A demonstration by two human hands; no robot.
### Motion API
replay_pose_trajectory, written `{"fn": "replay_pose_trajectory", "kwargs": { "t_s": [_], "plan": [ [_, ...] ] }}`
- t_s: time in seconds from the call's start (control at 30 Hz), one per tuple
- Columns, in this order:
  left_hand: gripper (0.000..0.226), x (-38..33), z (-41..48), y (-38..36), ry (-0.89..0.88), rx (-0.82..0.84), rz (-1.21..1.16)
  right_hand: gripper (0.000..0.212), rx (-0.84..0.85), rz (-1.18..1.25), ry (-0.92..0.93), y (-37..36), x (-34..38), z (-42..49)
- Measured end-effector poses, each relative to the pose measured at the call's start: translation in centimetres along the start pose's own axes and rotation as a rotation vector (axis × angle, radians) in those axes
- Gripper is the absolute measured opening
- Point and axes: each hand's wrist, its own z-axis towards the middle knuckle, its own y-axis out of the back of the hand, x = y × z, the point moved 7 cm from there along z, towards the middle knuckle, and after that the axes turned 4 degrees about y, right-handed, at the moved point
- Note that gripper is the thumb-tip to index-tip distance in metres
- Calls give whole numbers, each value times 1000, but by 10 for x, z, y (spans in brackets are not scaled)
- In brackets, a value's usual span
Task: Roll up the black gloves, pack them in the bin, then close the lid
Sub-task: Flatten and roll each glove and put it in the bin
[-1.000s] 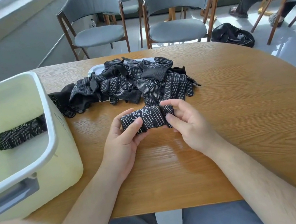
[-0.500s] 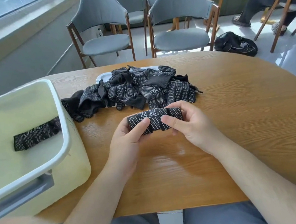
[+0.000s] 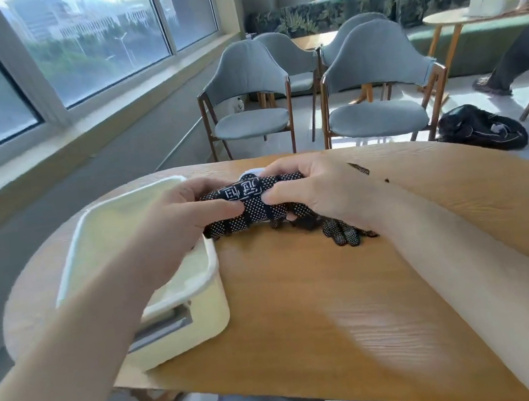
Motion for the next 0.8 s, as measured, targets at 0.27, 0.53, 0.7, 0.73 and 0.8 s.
{"fn": "replay_pose_trajectory", "kwargs": {
  "t_s": [0.27, 0.53, 0.7, 0.73, 0.8],
  "plan": [
    [55, 14, -6, 105, 180, -86, 348, 26, 208, -266, 36, -96, 38, 79],
    [26, 70, 52, 153, 404, -69, 935, 26, 468, -746, -64, -184, 16, 159],
    [44, 122, 86, 147, 572, 150, 1007, 38, 720, -1028, -147, -227, -37, 192],
    [45, 130, 88, 147, 604, 188, 1004, 38, 753, -1078, -127, -233, -45, 197],
    [45, 144, 95, 149, 626, 231, 1020, 39, 787, -1134, -95, -242, -57, 202]
  ]
}}
